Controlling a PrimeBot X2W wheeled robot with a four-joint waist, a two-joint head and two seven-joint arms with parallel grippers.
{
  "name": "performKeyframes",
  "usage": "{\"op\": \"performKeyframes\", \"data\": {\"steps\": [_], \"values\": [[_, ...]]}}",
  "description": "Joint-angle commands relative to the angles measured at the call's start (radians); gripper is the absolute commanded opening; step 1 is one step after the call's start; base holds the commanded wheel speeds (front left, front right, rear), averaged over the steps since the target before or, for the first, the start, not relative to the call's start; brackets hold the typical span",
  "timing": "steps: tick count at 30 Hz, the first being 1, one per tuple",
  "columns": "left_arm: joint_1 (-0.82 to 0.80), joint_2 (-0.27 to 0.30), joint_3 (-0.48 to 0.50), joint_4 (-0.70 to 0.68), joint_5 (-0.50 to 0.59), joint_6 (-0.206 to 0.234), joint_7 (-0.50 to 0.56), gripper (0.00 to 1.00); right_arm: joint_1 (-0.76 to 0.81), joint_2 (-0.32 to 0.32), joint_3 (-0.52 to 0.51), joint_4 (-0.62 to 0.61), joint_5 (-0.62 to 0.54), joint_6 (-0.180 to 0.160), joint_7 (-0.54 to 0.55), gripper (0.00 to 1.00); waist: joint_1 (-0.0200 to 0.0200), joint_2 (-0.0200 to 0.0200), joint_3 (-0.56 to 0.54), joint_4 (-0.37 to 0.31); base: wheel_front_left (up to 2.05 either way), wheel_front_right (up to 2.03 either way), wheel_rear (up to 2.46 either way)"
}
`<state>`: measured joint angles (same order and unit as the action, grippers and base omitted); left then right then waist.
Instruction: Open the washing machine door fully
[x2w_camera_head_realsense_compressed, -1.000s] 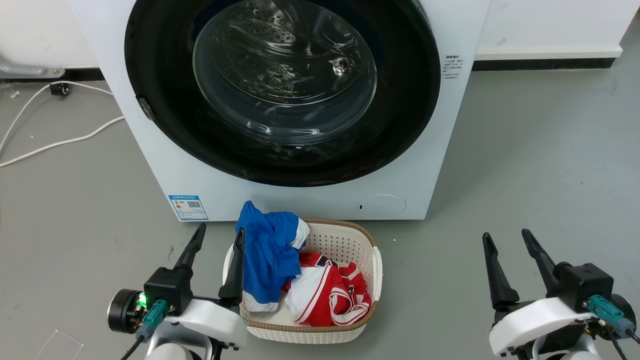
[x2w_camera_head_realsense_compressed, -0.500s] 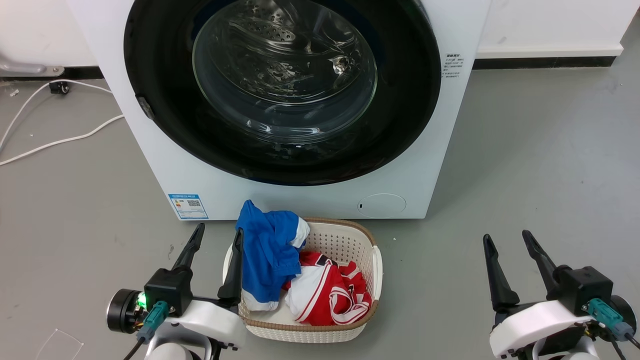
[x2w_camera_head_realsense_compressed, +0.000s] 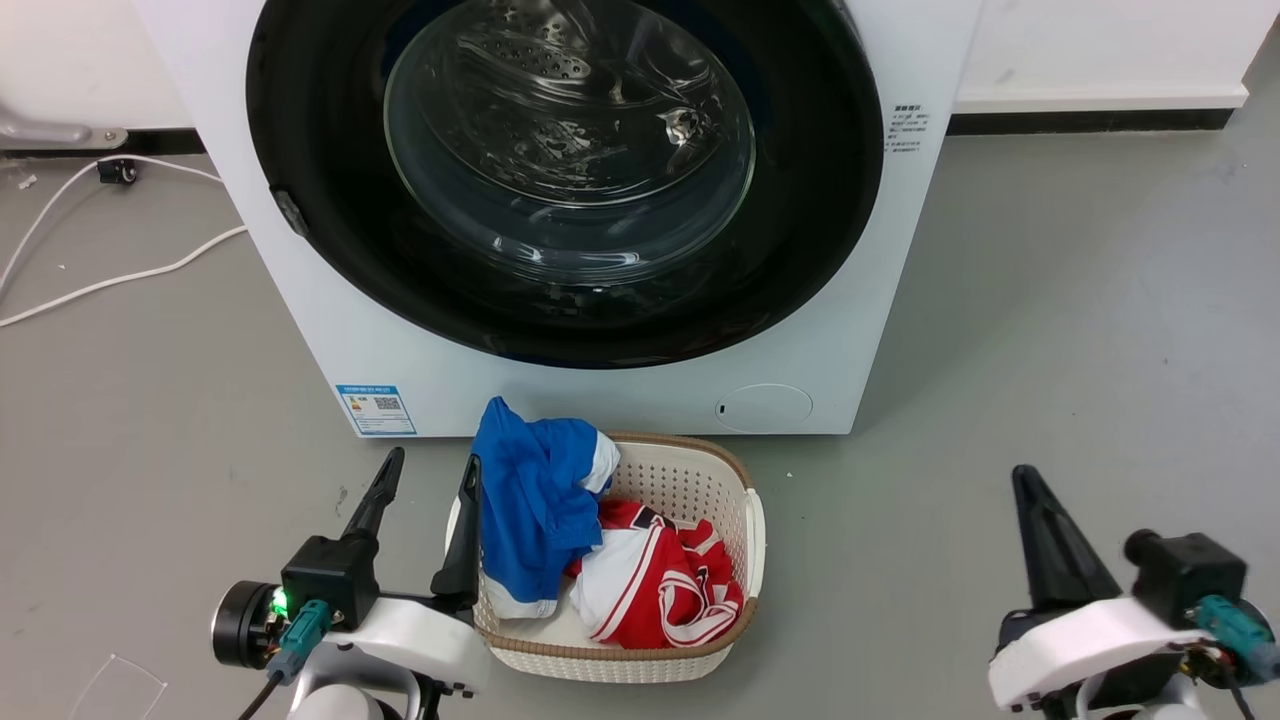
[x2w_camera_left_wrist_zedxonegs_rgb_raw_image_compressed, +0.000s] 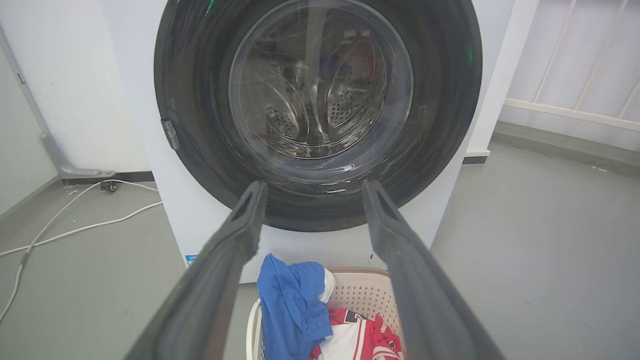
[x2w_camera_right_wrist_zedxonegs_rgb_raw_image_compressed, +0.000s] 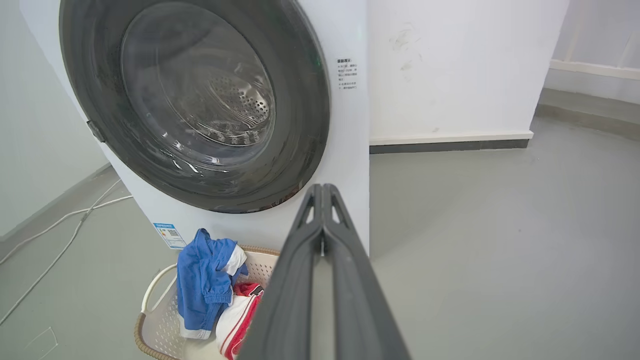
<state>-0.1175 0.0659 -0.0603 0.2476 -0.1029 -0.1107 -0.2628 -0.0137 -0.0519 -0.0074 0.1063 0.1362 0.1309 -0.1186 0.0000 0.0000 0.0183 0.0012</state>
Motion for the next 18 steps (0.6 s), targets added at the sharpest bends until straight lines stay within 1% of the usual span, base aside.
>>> {"op": "performKeyframes", "data": {"steps": [1, 2, 3, 7, 9, 11, 14, 16, 18], "values": [[-0.012, 0.0, 0.002, -0.001, -0.004, 0.0, -0.003, 1.0, -0.012, 0.003, -0.01, 0.005, 0.02, 0.0, -0.004, 0.0, 0.0, 0.0, 0.001, 0.0, 0.0, 0.0, 0.0], [-0.012, -0.001, 0.005, -0.002, -0.005, -0.001, -0.003, 1.0, -0.015, 0.003, -0.022, 0.011, 0.066, 0.0, -0.004, 0.0, 0.0, 0.0, 0.003, 0.0, 0.0, 0.0, 0.0], [-0.013, -0.001, 0.006, -0.003, -0.005, -0.001, -0.003, 1.0, -0.02, 0.003, -0.032, 0.019, 0.136, 0.0, -0.006, 0.0, 0.0, 0.0, 0.004, 0.0, 0.0, 0.0, 0.0], [-0.015, -0.005, 0.013, -0.008, -0.003, -0.002, -0.003, 1.0, -0.051, 0.003, -0.067, 0.061, 0.472, 0.0, -0.011, 0.0, 0.0, 0.0, 0.01, -0.001, 0.0, 0.0, 0.0], [-0.02, -0.007, 0.016, -0.01, -0.004, -0.002, -0.003, 1.0, -0.074, 0.003, -0.081, 0.08, 0.678, 0.0, -0.006, 0.0, 0.0, 0.0, 0.015, -0.002, 0.0, 0.0, 0.0], [-0.023, -0.008, 0.019, -0.013, -0.004, 0.0, -0.003, 1.0, -0.1, 0.003, -0.099, 0.095, 0.926, 0.0, 0.01, 0.0, 0.0, 0.0, 0.024, -0.004, 0.0, 0.0, 0.0], [-0.032, -0.011, 0.022, -0.023, -0.002, 0.005, -0.003, 1.0, -0.149, 0.002, -0.148, 0.125, 1.225, 0.0, 0.045, 0.0, 0.0, 0.0, 0.041, -0.01, 0.0, 0.0, 0.0], [-0.038, -0.012, 0.023, -0.032, -0.003, 0.005, -0.003, 1.0, -0.192, 0.002, -0.192, 0.155, 1.381, 0.0, 0.071, 0.0, 0.0, 0.0, 0.056, -0.014, 0.0, 0.0, 0.0], [-0.047, -0.013, 0.023, -0.038, -0.004, 0.005, -0.003, 1.0, -0.241, 0.002, -0.236, 0.188, 1.488, 0.0, 0.107, 0.0, 0.0, 0.0, 0.072, -0.014, 0.0, 0.0, 0.0]]}}
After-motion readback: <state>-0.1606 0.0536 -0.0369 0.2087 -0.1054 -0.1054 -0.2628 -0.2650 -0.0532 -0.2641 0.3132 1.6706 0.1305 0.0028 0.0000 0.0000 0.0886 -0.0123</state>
